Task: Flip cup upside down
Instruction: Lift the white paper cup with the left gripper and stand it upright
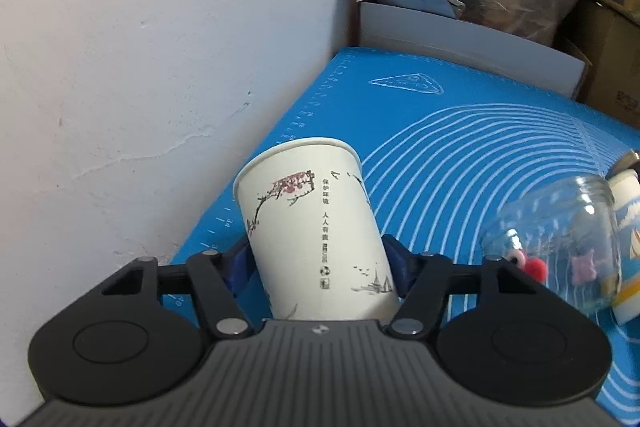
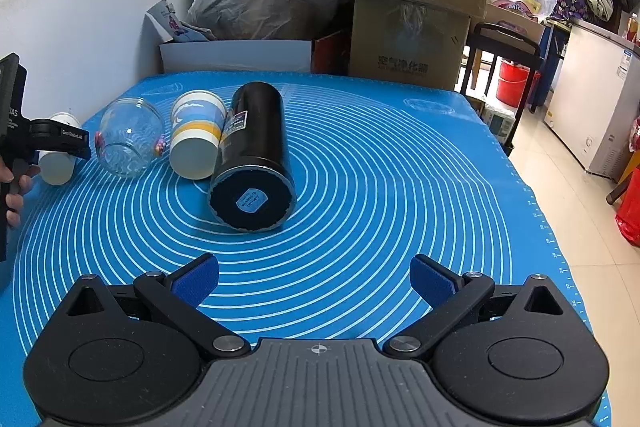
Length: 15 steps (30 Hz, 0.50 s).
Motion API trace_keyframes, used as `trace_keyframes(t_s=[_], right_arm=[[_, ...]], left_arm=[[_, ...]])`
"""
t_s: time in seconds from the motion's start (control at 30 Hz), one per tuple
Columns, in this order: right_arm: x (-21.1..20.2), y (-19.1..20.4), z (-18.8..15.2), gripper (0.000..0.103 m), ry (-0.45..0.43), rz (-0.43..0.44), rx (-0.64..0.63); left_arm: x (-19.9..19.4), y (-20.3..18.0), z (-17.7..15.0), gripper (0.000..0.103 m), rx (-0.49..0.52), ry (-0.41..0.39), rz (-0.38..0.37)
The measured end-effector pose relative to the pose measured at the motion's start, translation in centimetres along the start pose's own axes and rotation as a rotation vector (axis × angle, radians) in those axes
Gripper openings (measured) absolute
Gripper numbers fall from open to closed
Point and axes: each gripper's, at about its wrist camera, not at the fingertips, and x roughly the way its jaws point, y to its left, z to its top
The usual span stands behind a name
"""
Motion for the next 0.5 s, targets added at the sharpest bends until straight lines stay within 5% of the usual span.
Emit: trace_keyframes(t_s=[0.5], right_arm=[[-3.6,-0.1,-0.8,0.103,-0.031,0.019,-0.003]], left_arm=[[-11.3,-0.6,-5.0,0.065,0.047,0.007,-0.135]])
